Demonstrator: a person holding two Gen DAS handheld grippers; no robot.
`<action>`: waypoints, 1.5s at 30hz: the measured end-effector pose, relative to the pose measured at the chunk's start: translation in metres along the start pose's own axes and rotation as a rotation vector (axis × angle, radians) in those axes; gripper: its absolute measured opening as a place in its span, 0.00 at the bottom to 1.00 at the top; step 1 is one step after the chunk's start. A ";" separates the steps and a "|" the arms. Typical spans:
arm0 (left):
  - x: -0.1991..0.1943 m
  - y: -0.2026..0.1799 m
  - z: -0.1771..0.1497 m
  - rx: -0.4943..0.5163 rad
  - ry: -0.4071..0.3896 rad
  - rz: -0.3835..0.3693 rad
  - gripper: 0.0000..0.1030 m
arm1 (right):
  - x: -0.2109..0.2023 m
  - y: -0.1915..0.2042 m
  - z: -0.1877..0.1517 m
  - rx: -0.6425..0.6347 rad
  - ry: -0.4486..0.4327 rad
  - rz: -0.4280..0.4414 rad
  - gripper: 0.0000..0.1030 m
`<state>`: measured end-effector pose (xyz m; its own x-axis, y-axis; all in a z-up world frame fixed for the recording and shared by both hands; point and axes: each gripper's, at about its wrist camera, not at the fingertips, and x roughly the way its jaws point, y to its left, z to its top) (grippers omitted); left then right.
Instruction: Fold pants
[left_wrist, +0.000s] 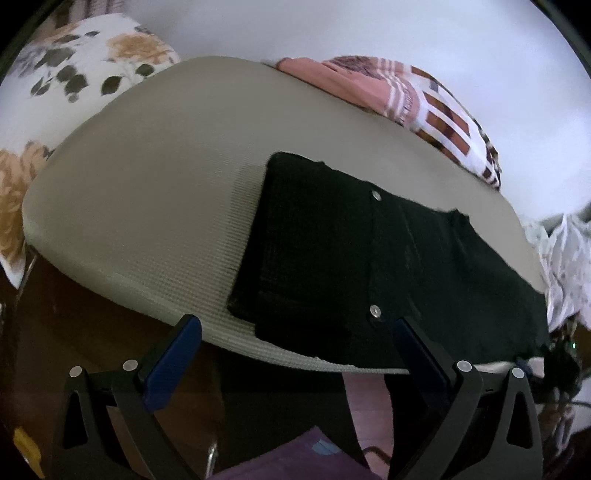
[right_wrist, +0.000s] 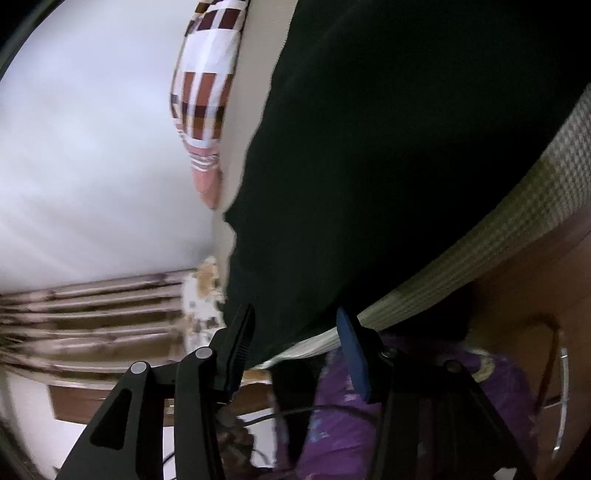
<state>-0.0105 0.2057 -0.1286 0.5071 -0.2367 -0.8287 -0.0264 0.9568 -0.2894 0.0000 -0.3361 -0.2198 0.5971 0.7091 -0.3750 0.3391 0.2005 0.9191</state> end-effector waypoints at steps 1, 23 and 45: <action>0.001 -0.001 0.000 0.007 0.002 -0.002 1.00 | 0.003 0.000 0.002 0.002 -0.001 0.005 0.42; 0.009 0.004 -0.002 -0.018 0.034 -0.010 1.00 | 0.018 -0.006 0.002 0.023 0.062 -0.047 0.12; 0.013 0.020 0.003 -0.007 -0.035 0.125 1.00 | 0.209 0.222 0.038 -1.298 0.208 -0.540 0.47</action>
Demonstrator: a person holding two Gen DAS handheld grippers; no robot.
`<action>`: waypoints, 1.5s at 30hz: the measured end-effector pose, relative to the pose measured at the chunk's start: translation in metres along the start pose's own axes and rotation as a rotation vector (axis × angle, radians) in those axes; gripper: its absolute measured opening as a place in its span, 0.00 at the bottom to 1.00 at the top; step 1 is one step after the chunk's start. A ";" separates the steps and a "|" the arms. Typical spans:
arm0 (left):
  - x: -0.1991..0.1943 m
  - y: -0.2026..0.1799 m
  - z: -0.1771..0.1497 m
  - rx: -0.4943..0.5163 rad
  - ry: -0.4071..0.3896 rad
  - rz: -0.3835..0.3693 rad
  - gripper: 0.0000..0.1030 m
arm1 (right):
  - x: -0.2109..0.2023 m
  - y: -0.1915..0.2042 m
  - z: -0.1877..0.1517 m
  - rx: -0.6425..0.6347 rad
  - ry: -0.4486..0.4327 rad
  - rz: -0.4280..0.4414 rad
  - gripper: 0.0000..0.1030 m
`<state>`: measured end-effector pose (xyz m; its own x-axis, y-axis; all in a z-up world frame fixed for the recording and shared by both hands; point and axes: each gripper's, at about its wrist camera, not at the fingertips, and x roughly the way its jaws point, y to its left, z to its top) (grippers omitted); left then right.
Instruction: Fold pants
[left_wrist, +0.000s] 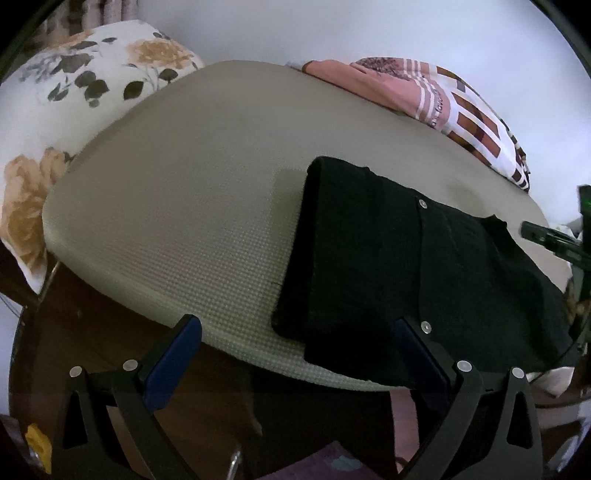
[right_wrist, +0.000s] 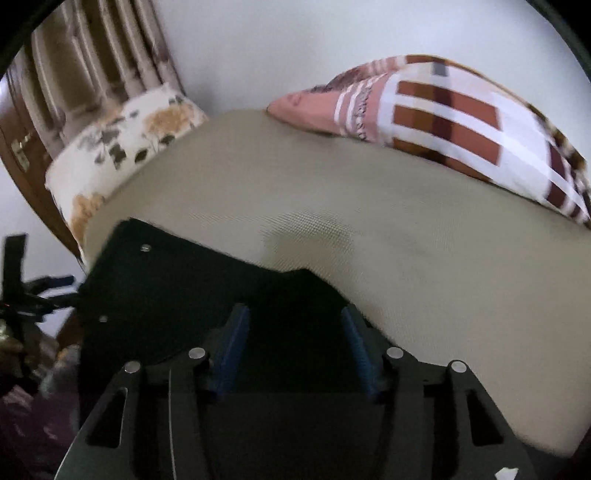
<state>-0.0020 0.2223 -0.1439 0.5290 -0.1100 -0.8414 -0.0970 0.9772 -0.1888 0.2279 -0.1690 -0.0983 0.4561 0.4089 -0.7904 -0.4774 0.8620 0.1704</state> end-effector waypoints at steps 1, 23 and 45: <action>0.000 0.001 0.000 -0.001 -0.004 0.006 1.00 | 0.012 -0.002 0.004 -0.006 0.033 0.008 0.47; 0.004 0.071 -0.009 -0.343 0.212 -0.302 1.00 | 0.051 -0.030 -0.011 0.206 -0.054 0.130 0.15; 0.009 0.001 0.041 0.011 0.015 -0.148 0.16 | 0.039 -0.012 -0.011 0.165 -0.139 -0.046 0.07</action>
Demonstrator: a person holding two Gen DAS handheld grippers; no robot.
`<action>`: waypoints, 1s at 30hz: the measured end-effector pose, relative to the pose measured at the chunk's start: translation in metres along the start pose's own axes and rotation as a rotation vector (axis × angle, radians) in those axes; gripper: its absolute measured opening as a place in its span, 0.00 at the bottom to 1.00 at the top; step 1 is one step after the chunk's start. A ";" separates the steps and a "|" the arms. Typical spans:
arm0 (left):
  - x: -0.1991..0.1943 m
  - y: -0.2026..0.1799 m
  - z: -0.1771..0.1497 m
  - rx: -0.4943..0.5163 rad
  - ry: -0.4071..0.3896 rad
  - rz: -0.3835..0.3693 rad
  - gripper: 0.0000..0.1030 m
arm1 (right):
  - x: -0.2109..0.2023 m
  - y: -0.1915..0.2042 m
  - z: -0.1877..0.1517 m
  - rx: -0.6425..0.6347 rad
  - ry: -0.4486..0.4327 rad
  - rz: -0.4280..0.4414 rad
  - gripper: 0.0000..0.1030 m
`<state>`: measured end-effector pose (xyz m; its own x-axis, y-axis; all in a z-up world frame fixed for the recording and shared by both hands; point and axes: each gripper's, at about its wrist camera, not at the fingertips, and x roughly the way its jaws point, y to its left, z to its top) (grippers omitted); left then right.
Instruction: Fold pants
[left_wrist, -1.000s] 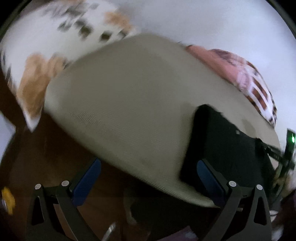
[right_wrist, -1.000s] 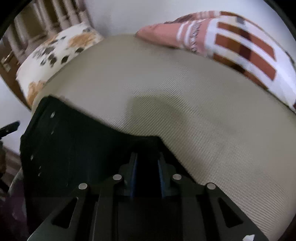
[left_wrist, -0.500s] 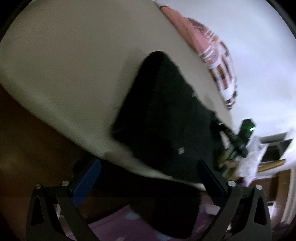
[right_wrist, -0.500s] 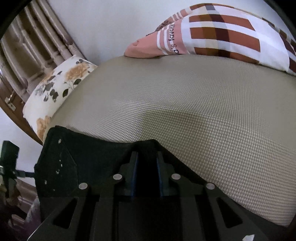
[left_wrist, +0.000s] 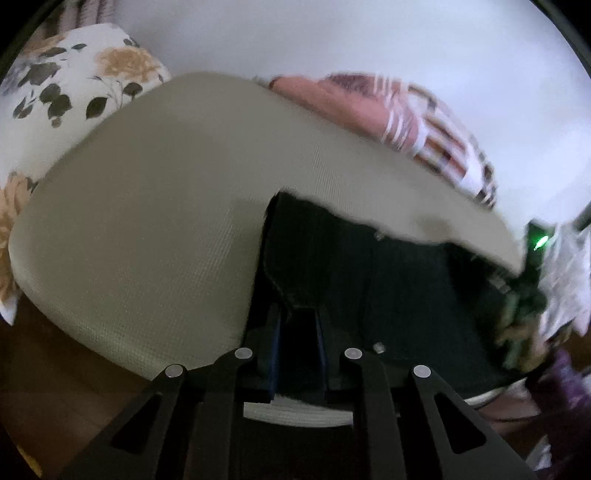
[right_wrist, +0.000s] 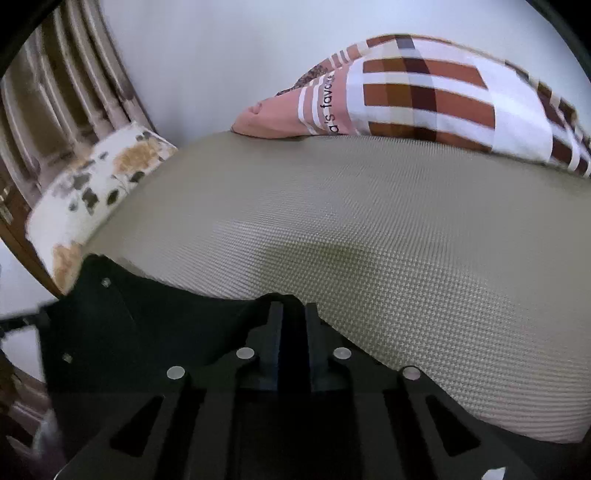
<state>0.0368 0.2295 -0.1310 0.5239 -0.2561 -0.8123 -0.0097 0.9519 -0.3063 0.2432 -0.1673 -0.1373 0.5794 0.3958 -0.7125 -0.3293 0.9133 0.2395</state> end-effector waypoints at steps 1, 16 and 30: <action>0.010 0.005 -0.005 -0.020 0.034 0.004 0.17 | 0.000 0.002 0.000 -0.009 0.002 -0.012 0.07; 0.017 0.025 -0.018 -0.058 0.008 0.100 0.65 | 0.005 -0.041 0.003 0.197 0.051 0.163 0.28; -0.017 -0.035 0.001 0.133 -0.159 0.160 0.81 | -0.209 -0.171 -0.142 0.680 -0.256 0.054 0.50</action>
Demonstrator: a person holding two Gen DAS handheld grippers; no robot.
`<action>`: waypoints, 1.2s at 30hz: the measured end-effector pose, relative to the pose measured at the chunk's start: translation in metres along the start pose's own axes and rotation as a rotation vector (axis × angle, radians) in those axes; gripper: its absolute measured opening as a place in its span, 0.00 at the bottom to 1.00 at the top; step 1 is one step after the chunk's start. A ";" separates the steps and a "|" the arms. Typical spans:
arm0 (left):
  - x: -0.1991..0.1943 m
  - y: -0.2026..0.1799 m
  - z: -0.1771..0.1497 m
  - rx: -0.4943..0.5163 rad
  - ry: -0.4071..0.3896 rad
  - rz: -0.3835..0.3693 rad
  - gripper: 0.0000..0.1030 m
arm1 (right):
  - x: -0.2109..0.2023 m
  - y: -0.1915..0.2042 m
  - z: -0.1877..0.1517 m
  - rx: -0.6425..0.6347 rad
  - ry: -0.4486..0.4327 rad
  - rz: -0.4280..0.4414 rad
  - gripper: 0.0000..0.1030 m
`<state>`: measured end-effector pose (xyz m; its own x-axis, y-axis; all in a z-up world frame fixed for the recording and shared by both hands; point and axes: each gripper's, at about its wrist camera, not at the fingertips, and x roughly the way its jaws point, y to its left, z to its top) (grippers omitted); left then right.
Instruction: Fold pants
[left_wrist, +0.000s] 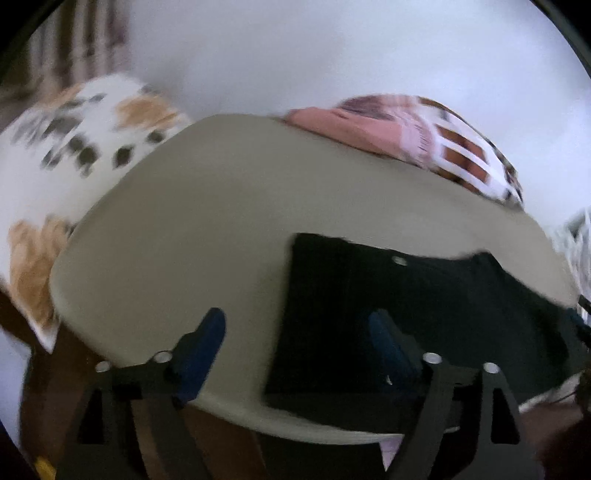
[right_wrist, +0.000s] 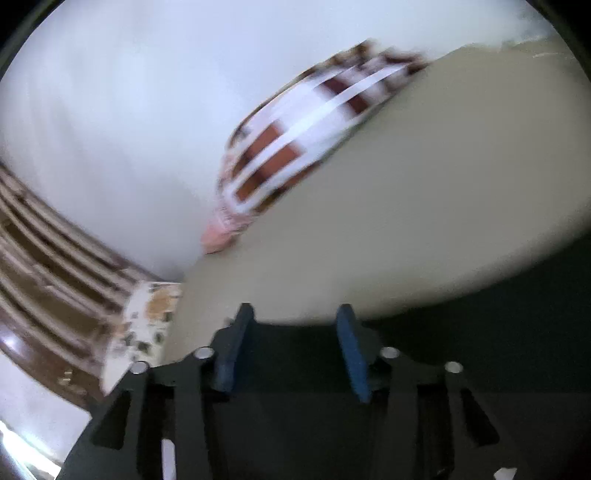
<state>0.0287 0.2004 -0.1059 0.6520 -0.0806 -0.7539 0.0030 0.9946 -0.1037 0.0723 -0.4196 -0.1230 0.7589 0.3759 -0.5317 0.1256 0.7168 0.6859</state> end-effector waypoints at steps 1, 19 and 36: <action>0.003 -0.008 0.001 0.032 -0.002 -0.003 0.81 | -0.030 -0.021 -0.008 0.022 -0.034 -0.057 0.50; 0.043 -0.072 -0.003 0.217 0.081 0.025 0.81 | -0.204 -0.209 -0.073 0.523 -0.345 -0.044 0.51; 0.044 -0.070 -0.011 0.154 0.136 -0.005 0.81 | -0.206 -0.197 -0.071 0.544 -0.375 0.045 0.47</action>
<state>0.0494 0.1267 -0.1391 0.5431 -0.0833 -0.8355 0.1290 0.9915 -0.0150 -0.1539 -0.5968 -0.1837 0.9296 0.0981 -0.3554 0.3190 0.2692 0.9087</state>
